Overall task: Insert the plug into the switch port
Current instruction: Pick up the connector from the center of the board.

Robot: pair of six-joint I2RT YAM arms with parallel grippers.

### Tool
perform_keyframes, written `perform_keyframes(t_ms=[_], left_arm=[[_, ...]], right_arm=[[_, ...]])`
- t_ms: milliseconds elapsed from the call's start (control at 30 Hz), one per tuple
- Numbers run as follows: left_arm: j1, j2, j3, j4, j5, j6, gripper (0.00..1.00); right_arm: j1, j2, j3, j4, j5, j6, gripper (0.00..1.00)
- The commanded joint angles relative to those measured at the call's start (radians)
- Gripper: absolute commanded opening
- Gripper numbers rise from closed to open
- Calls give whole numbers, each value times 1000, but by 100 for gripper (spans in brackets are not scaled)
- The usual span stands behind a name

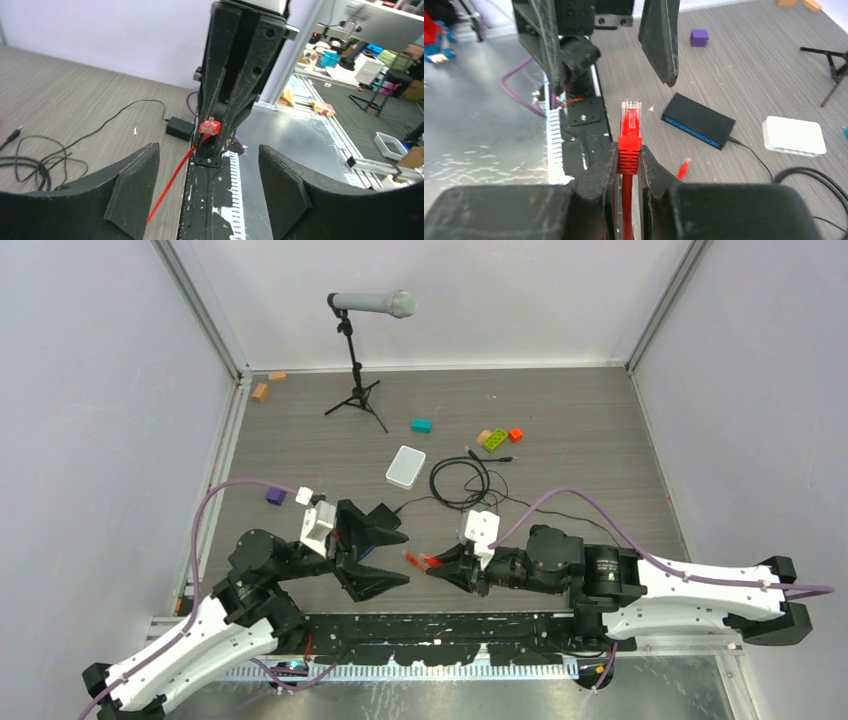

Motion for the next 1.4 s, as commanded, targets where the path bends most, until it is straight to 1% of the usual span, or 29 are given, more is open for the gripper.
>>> perform_keyframes(t_ms=[0,67,267,433,500,533,600,733,767,800,833,867,900,967,1033,1367], left_arm=[[2,30,-16,149,139,-19,71],[1,57,-15,177,156,-33,67],[1,120,1,219,185,-66,59],[1,129,0,217,170,-73,55],[0,126,-4,219,168,-75,50],[2,126,-6,219,168,-75,43],[1,122,-10,219,163,-78,22],[1,115,-13,211,155,-78,0],[1,113,-14,206,153,-79,0],[1,112,-12,203,152,-78,0],[1,110,-13,202,150,-78,0],[1,108,-13,201,148,-78,0],[1,106,-13,201,145,-77,0],[1,100,-15,200,142,-76,0],[1,96,-16,200,141,-74,0],[1,97,-22,206,151,-73,0]], right_arm=[[1,-19,8,109,-104,39,0],[2,-11,6,119,-115,46,1],[2,23,4,141,-116,57,1],[1,39,8,141,-109,57,1],[2,40,5,141,-104,57,0],[2,41,5,141,-101,58,0],[2,36,1,142,-99,60,0],[2,26,-8,151,-97,63,0],[2,21,-10,155,-95,63,2],[2,17,-12,161,-92,63,17],[1,11,-19,169,-90,63,28],[1,2,-28,181,-89,63,35],[1,-6,-40,192,-87,62,40],[1,-25,-68,247,-83,67,46],[2,-40,-85,271,-79,76,48],[1,-78,-110,308,-68,84,49]])
